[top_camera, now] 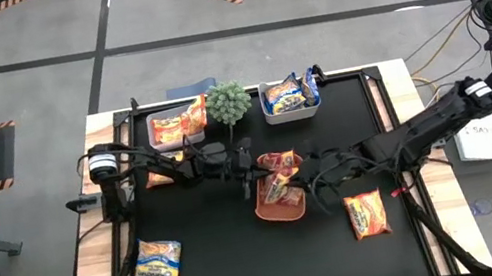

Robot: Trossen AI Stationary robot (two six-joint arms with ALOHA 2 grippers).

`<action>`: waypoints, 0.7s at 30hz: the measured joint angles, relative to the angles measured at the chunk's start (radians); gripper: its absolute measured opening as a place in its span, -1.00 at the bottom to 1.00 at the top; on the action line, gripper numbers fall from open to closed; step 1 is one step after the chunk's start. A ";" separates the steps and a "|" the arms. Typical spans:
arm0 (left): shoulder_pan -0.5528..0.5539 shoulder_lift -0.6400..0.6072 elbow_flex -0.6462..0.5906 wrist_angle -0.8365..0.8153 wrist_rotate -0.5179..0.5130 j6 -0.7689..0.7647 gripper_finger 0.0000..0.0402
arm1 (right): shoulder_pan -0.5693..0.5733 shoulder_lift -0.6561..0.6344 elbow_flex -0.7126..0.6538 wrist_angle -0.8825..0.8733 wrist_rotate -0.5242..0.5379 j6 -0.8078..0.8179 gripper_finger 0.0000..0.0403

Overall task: Sort Maruchan noodles
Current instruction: Put the red noodle pack into the orange bin

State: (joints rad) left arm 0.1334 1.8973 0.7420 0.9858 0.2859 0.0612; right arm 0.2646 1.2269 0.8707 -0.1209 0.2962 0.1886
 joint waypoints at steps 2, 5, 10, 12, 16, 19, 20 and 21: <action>-0.002 0.000 -0.002 0.007 0.000 0.009 -1.00 | -0.011 0.033 0.000 0.008 -0.006 0.006 -0.96; -0.002 0.000 -0.006 0.013 0.000 0.028 -1.00 | -0.021 0.087 0.008 0.001 -0.008 0.009 -0.96; -0.002 0.000 -0.018 0.012 0.000 0.031 -1.00 | -0.021 0.162 0.031 -0.004 -0.009 0.007 -0.96; -0.002 -0.001 -0.027 0.010 0.001 0.029 -1.00 | -0.021 0.190 0.043 -0.011 -0.012 -0.004 -0.96; -0.002 -0.008 -0.040 0.006 0.016 0.024 -0.92 | -0.021 0.221 0.057 -0.013 -0.012 -0.005 -0.93; -0.002 -0.027 -0.052 0.008 0.018 0.026 -0.78 | -0.021 0.228 0.065 -0.020 -0.012 -0.004 -0.85; -0.001 -0.034 -0.056 0.005 0.016 0.026 -0.72 | -0.021 0.228 0.068 -0.020 -0.011 -0.004 -0.83; 0.000 -0.042 -0.058 0.007 0.011 0.028 -0.67 | -0.021 0.226 0.070 -0.023 -0.011 -0.004 -0.82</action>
State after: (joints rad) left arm 0.1329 1.8554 0.6836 0.9924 0.2972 0.0891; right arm 0.2432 1.4532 0.9405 -0.1440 0.2852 0.1846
